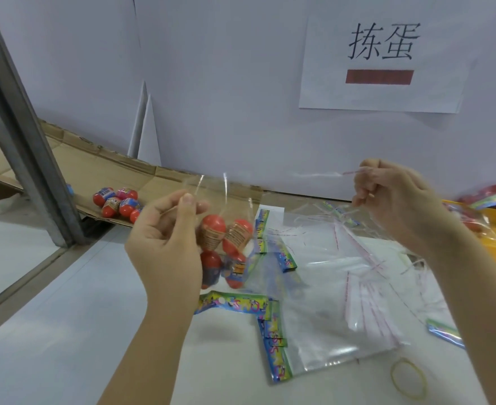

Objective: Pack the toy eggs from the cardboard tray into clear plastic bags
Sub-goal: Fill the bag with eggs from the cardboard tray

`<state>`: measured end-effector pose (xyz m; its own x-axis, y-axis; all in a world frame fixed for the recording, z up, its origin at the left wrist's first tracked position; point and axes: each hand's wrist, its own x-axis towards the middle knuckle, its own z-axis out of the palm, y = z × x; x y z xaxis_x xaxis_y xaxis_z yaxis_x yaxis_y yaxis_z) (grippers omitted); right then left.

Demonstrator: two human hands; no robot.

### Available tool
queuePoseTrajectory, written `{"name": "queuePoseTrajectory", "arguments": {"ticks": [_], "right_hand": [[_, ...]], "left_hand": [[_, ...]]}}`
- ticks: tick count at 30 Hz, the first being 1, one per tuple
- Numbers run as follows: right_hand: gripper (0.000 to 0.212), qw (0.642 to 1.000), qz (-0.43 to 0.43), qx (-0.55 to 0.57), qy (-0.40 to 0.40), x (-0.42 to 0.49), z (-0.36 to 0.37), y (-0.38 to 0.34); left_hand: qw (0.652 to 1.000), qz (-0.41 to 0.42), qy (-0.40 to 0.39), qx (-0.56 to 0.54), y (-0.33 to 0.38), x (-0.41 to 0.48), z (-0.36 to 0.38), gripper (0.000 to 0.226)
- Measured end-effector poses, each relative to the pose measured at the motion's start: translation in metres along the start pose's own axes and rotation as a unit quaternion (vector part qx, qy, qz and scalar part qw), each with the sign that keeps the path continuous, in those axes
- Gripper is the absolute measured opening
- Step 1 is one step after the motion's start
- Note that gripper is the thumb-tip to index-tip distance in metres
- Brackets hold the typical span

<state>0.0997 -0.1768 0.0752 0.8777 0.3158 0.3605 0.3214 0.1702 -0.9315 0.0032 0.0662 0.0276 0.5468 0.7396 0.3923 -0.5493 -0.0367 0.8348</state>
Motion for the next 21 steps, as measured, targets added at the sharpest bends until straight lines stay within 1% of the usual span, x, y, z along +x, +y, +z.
{"name": "queuePoseTrajectory", "arguments": {"ticks": [1, 2, 3, 4, 5, 6, 7, 9, 11, 12, 13, 14, 15, 16, 17, 18, 19, 20, 21], "right_hand": [[0.03, 0.999, 0.018, -0.017, 0.032, 0.001, -0.007, 0.006], [0.031, 0.994, 0.031, -0.089, 0.062, 0.001, -0.013, 0.012], [0.031, 0.972, 0.036, -0.22, 0.079, 0.001, -0.02, 0.019], [0.03, 0.92, 0.045, -0.383, 0.07, 0.0, -0.029, 0.029], [0.028, 0.844, 0.071, -0.53, 0.036, -0.001, -0.036, 0.038], [0.025, 0.775, 0.102, -0.624, -0.006, -0.003, -0.041, 0.045], [0.022, 0.735, 0.141, -0.662, -0.046, -0.006, -0.045, 0.047], [0.02, 0.692, 0.199, -0.686, -0.106, -0.01, -0.05, 0.042], [0.028, 0.665, 0.226, -0.705, -0.099, -0.012, -0.053, 0.031], [0.029, 0.655, 0.233, -0.716, -0.071, -0.012, -0.056, 0.026], [0.029, 0.663, 0.212, -0.717, -0.04, -0.011, -0.059, 0.022], [0.028, 0.69, 0.173, -0.703, -0.005, -0.009, -0.062, 0.019], [0.026, 0.755, 0.137, -0.64, 0.037, -0.009, -0.064, 0.015], [0.023, 0.835, 0.1, -0.537, 0.072, -0.008, -0.063, 0.01], [0.023, 0.913, 0.069, -0.391, 0.099, -0.009, -0.054, 0.001], [0.023, 0.949, 0.088, -0.284, 0.107, -0.01, -0.05, 0.0], [0.022, 0.953, 0.099, -0.262, 0.112, -0.008, -0.05, 0.006], [0.019, 0.919, 0.117, -0.363, 0.104, -0.009, -0.052, 0.016], [0.014, 0.886, 0.198, -0.414, 0.062, -0.014, -0.052, 0.022]], "left_hand": [[1.0, -0.003, 0.014, 0.001, -0.001, 0.002, -0.001, 0.013], [1.0, -0.004, 0.023, 0.004, -0.002, 0.003, -0.002, 0.013], [1.0, -0.004, 0.026, 0.009, -0.004, 0.004, -0.002, 0.013], [1.0, -0.002, 0.025, 0.017, -0.005, 0.005, -0.003, 0.012], [0.999, 0.0, 0.021, 0.024, -0.005, 0.004, -0.003, 0.012], [0.999, 0.002, 0.016, 0.031, -0.006, 0.003, -0.003, 0.013], [0.999, 0.006, 0.012, 0.036, -0.006, 0.002, -0.003, 0.013], [0.999, 0.01, 0.01, 0.042, -0.007, 0.002, -0.002, 0.014], [0.999, 0.005, 0.013, 0.037, -0.008, 0.003, -0.002, 0.014], [0.999, 0.001, 0.013, 0.035, -0.009, 0.003, -0.002, 0.014], [0.999, -0.001, 0.012, 0.035, -0.009, 0.003, -0.002, 0.013], [0.999, -0.001, 0.01, 0.036, -0.009, 0.003, -0.001, 0.013], [0.999, 0.0, 0.007, 0.037, -0.009, 0.002, -0.001, 0.013], [0.999, 0.002, 0.004, 0.04, -0.009, 0.001, 0.0, 0.014], [0.999, 0.005, -0.001, 0.044, -0.008, 0.001, 0.0, 0.014], [0.999, 0.008, -0.006, 0.045, -0.008, 0.0, 0.0, 0.014], [0.999, 0.009, -0.009, 0.044, -0.008, 0.0, 0.0, 0.015], [0.999, 0.01, -0.012, 0.042, -0.008, -0.001, 0.0, 0.015], [0.999, 0.011, -0.015, 0.042, -0.008, -0.002, 0.001, 0.015]]}}
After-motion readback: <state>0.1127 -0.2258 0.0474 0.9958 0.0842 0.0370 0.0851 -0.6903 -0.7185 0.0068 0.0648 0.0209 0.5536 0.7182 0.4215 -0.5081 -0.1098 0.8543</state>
